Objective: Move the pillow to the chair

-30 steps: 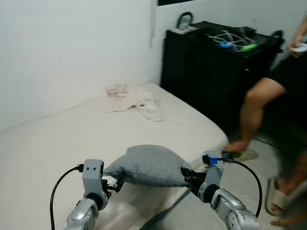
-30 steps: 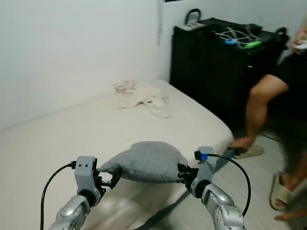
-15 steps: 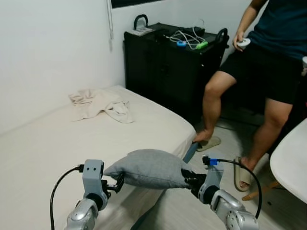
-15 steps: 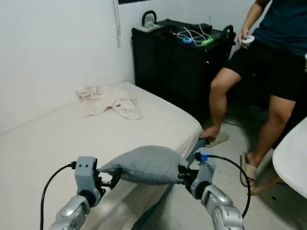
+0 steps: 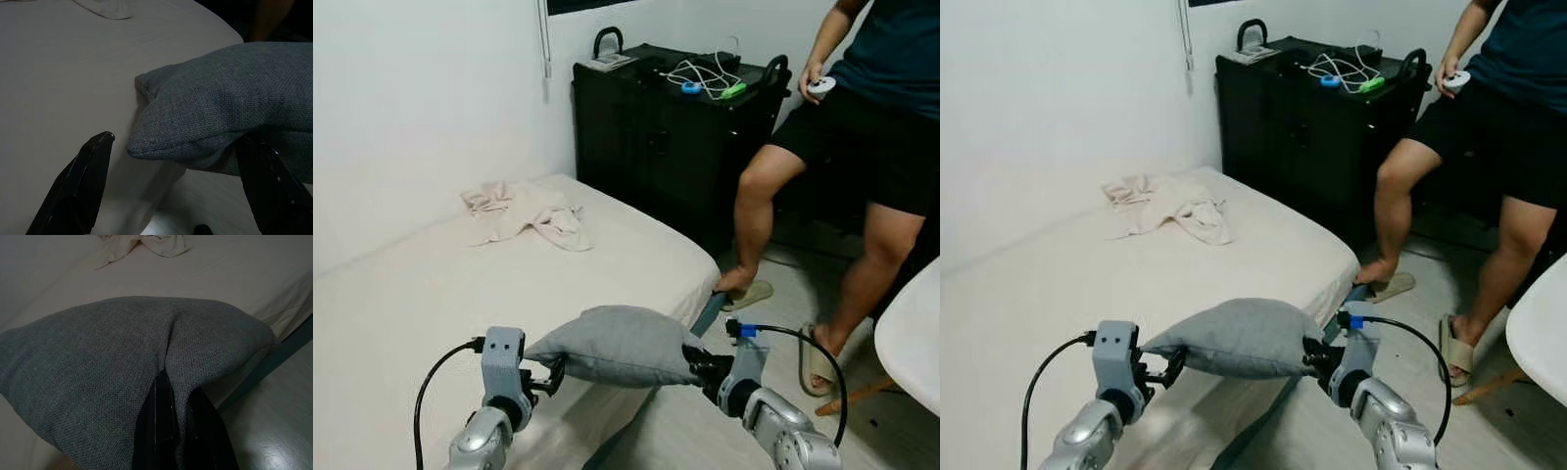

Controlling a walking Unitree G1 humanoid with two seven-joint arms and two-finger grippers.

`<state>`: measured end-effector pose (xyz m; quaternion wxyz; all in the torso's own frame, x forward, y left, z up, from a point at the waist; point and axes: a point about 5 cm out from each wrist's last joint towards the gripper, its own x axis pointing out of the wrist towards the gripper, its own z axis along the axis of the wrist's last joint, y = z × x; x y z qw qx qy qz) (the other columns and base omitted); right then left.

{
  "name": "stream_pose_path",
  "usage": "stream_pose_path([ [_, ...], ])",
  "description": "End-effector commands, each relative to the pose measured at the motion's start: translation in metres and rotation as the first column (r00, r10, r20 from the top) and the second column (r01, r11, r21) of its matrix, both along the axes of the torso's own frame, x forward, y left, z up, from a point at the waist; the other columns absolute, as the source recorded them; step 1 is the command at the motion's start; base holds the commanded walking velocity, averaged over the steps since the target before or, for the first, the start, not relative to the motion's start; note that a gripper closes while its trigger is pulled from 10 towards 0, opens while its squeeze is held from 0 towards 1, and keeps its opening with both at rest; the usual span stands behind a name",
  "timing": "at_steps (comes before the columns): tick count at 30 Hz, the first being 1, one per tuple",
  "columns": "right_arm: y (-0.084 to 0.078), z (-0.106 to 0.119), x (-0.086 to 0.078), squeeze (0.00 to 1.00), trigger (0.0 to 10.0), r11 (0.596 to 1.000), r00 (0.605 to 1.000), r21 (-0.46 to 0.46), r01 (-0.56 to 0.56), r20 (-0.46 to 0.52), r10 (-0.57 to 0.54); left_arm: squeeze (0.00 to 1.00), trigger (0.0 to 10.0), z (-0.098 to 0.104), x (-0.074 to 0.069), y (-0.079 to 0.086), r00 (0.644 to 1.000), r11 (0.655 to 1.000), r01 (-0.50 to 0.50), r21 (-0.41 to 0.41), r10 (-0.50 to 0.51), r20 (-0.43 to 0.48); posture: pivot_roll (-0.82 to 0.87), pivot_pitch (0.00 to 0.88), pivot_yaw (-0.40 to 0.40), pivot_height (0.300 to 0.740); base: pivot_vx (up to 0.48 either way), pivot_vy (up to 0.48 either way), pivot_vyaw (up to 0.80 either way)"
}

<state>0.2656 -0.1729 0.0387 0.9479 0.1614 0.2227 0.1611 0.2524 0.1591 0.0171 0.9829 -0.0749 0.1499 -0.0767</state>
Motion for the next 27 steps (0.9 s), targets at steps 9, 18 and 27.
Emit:
stream_pose_path([
  [9,-0.0018,0.0039,0.0016,0.0,10.0,1.0,1.0,0.008,0.013,0.02,-0.014,0.0,10.0,-0.0026,0.0005,0.0019,1.0,1.0,-0.002,0.023,0.002,-0.03,-0.03,0.008,-0.015,0.74,0.0,0.0,0.0],
  [18,-0.0016,0.0039,0.002,0.0,10.0,1.0,1.0,0.011,0.015,0.02,-0.015,0.0,10.0,-0.0027,0.0007,0.0016,0.999,1.0,0.003,0.025,-0.002,-0.034,-0.03,0.009,-0.014,0.74,-0.063,0.0,0.0],
  [27,-0.0014,0.004,0.002,0.0,10.0,1.0,1.0,0.013,0.015,0.02,-0.015,0.0,10.0,-0.0032,0.0001,0.0013,0.999,1.0,0.005,0.028,-0.004,-0.038,-0.03,0.009,-0.013,0.74,-0.288,0.0,0.0],
])
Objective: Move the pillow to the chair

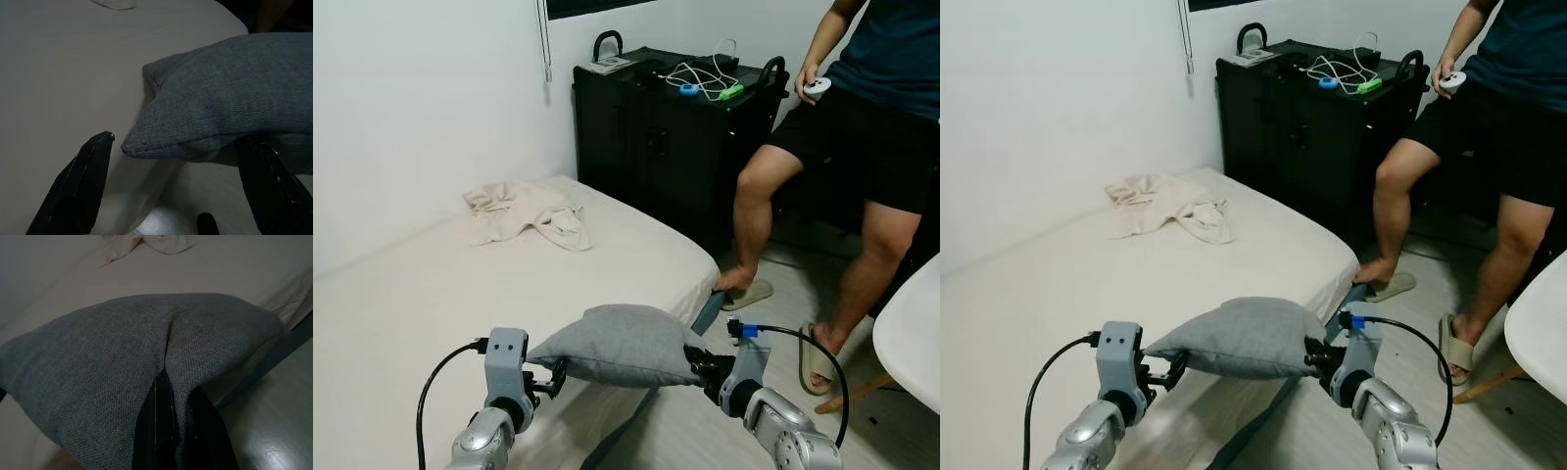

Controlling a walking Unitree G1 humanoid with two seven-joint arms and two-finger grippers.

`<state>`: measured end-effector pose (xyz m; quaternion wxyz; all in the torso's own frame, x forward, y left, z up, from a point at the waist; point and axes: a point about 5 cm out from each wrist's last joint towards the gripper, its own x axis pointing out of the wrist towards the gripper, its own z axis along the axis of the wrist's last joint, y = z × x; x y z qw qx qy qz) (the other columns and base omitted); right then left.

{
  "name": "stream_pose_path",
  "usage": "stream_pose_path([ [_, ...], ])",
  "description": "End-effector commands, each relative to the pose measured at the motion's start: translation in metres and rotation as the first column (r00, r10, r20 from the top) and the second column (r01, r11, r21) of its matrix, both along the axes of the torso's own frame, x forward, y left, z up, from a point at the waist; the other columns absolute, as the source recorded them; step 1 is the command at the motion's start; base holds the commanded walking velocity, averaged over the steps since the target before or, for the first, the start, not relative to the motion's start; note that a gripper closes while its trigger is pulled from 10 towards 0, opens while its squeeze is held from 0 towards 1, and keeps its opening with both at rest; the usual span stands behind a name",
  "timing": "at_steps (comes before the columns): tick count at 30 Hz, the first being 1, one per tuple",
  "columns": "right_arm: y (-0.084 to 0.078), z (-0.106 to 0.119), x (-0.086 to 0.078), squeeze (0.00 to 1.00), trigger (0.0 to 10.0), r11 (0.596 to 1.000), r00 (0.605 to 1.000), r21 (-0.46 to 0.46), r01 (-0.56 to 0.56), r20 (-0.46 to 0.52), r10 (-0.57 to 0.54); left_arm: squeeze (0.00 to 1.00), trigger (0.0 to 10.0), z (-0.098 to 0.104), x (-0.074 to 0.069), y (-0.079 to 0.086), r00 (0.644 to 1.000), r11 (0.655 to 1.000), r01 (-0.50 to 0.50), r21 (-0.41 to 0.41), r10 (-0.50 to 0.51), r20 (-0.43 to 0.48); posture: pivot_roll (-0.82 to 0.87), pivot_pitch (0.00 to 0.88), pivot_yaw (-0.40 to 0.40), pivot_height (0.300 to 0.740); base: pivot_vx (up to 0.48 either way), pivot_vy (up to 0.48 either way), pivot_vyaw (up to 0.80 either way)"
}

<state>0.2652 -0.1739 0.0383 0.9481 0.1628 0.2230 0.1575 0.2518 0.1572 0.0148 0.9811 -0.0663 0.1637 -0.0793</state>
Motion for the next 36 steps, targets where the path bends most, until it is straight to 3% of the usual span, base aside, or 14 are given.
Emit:
stream_pose_path([
  [1,-0.0002,0.0045,0.0024,0.0,10.0,1.0,1.0,0.013,0.007,0.022,-0.008,0.0,10.0,-0.0009,0.0005,0.0033,1.0,1.0,-0.005,0.012,0.005,-0.013,-0.03,0.01,-0.013,0.74,-0.285,0.0,0.0],
  [36,0.0001,0.0035,0.0016,0.0,10.0,1.0,1.0,0.016,0.004,0.017,-0.004,0.0,10.0,-0.003,-0.0014,0.0011,1.0,1.0,0.008,0.018,-0.007,-0.022,-0.03,0.007,-0.014,0.74,-0.34,0.0,0.0],
])
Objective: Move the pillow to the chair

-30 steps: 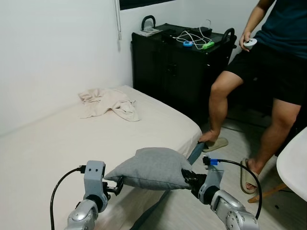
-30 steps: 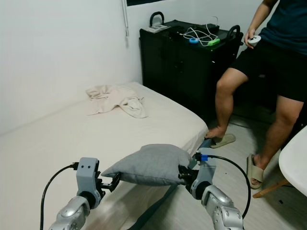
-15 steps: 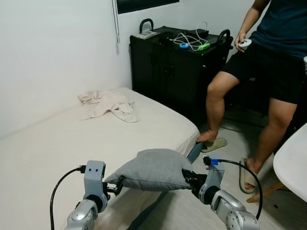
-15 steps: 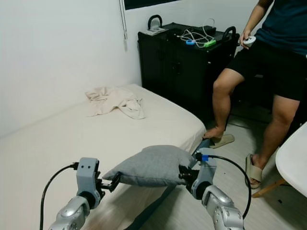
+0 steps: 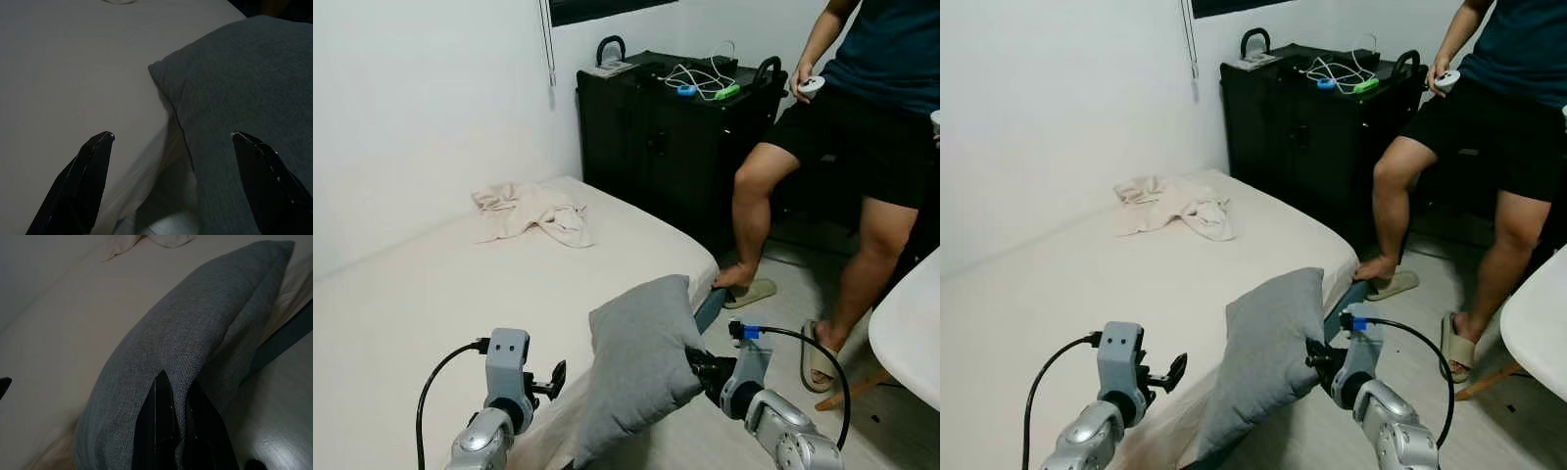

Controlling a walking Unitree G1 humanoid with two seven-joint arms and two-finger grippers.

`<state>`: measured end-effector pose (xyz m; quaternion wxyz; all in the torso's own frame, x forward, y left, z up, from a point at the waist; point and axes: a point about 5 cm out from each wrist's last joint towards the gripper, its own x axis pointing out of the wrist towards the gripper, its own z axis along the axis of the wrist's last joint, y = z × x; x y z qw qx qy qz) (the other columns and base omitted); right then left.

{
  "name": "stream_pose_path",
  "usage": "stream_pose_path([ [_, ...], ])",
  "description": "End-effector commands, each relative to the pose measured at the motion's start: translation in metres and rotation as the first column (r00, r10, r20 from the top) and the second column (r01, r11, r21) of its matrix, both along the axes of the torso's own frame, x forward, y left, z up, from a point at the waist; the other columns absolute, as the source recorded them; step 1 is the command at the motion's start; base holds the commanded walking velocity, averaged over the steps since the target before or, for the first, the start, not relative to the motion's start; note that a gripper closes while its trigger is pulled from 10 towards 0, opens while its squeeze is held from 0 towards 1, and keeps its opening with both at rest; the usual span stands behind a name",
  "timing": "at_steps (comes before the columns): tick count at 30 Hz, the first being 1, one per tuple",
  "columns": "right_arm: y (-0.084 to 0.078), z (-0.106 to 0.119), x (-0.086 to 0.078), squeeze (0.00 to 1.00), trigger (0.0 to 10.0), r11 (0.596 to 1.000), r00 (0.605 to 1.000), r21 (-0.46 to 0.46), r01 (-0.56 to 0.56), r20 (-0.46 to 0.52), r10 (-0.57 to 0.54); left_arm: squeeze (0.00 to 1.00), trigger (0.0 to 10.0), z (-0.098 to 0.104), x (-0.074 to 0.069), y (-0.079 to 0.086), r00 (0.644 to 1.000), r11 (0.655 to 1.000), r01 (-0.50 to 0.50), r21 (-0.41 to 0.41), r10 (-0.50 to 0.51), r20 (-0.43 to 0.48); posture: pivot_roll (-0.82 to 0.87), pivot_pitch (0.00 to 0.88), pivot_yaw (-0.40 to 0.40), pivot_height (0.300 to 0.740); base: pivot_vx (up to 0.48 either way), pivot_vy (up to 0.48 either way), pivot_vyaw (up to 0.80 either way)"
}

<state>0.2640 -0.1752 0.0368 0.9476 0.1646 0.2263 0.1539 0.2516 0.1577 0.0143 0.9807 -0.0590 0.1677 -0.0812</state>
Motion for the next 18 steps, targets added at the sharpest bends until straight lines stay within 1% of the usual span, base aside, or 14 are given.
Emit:
stream_pose_path([
  [1,0.0014,0.005,0.0028,0.0,10.0,1.0,1.0,0.015,-0.002,0.026,0.002,0.0,10.0,-0.0025,-0.0012,0.0005,1.0,1.0,0.001,0.004,-0.001,-0.016,-0.03,0.007,-0.014,0.74,-0.48,0.0,0.0],
  [18,0.0031,0.005,0.0022,0.0,10.0,1.0,1.0,0.021,-0.004,0.023,0.003,0.0,10.0,-0.0022,-0.0022,0.0023,1.0,1.0,-0.01,0.0,0.01,-0.013,-0.03,0.013,-0.011,0.74,0.0,0.0,0.0],
])
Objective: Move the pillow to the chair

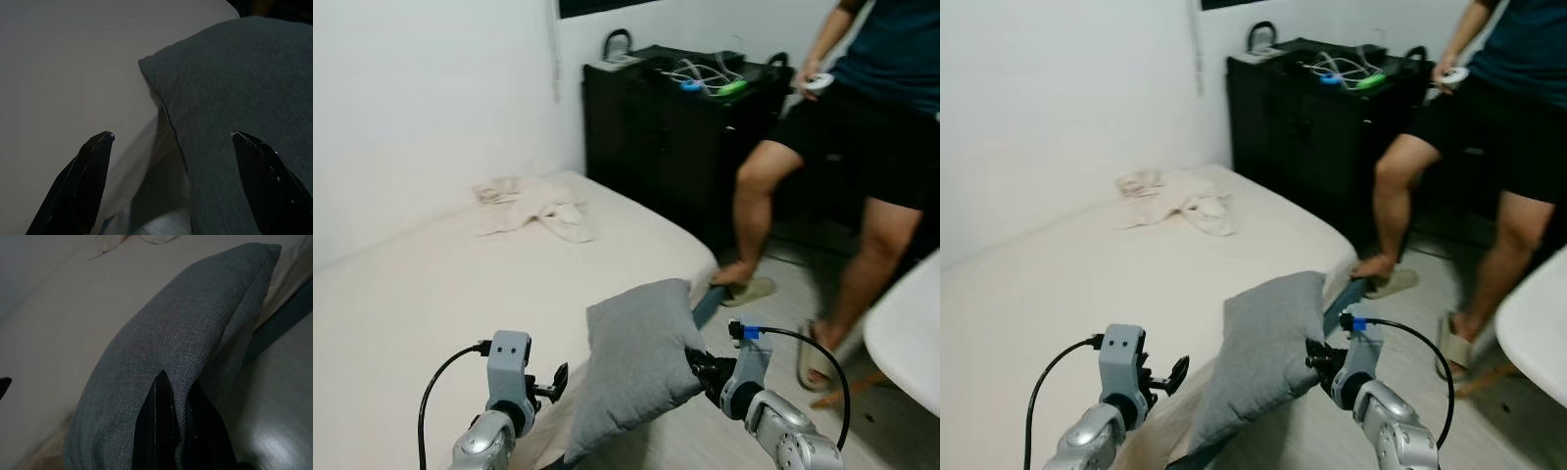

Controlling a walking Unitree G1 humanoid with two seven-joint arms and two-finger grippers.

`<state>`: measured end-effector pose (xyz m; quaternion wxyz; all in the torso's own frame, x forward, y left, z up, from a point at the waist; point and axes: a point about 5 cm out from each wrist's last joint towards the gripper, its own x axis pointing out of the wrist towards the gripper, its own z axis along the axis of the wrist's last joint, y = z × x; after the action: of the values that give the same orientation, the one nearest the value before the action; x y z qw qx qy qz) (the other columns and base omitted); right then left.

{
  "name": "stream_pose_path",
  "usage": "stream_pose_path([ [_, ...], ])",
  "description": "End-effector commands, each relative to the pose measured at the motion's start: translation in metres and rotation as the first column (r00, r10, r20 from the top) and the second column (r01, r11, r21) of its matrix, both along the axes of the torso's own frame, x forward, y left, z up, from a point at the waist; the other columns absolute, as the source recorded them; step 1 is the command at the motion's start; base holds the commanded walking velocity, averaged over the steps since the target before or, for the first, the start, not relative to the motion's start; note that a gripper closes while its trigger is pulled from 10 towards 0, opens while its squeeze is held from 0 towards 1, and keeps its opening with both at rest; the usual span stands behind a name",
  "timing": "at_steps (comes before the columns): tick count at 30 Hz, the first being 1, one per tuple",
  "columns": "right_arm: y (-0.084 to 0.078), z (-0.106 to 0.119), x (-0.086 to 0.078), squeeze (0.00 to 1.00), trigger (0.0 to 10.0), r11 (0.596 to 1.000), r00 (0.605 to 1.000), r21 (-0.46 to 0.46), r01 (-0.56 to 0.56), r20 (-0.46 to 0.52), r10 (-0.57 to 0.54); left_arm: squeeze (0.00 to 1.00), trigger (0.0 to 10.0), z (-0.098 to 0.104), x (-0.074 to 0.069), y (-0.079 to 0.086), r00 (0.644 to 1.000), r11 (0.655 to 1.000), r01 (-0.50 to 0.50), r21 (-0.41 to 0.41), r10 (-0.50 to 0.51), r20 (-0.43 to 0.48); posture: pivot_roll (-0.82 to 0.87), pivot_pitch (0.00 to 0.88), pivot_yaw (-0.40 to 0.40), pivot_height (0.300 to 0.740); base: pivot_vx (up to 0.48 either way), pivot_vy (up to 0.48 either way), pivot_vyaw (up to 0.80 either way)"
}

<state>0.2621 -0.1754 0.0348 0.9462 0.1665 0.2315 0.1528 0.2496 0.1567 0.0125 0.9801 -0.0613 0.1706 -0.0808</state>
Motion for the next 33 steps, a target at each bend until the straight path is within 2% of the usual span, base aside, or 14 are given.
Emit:
stream_pose_path([
  [1,0.0034,0.007,0.0042,0.0,10.0,1.0,0.999,0.02,-0.004,0.034,0.004,0.0,10.0,-0.0004,-0.0002,0.0034,1.0,1.0,-0.008,0.004,0.008,-0.006,-0.03,0.014,-0.009,0.74,0.0,0.0,0.0],
  [10,0.0033,0.0068,0.0041,0.0,10.0,1.0,0.999,0.023,-0.001,0.033,0.0,0.0,10.0,-0.0021,-0.0009,0.003,1.0,1.0,-0.002,0.011,0.003,-0.026,-0.03,0.015,-0.01,0.74,0.0,0.0,0.0],
  [23,0.003,0.0067,0.0042,0.0,10.0,1.0,1.0,0.024,-0.001,0.031,0.0,0.0,10.0,-0.0021,-0.0008,0.0021,1.0,1.0,0.0,0.014,0.0,-0.026,-0.03,0.016,-0.01,0.74,-0.474,0.0,0.0],
  [33,0.0032,0.0066,0.0038,0.0,10.0,1.0,1.0,0.025,-0.002,0.031,0.001,0.0,10.0,-0.0016,-0.001,0.0026,1.0,1.0,-0.006,0.011,0.006,-0.019,-0.03,0.017,-0.009,0.74,0.0,0.0,0.0],
])
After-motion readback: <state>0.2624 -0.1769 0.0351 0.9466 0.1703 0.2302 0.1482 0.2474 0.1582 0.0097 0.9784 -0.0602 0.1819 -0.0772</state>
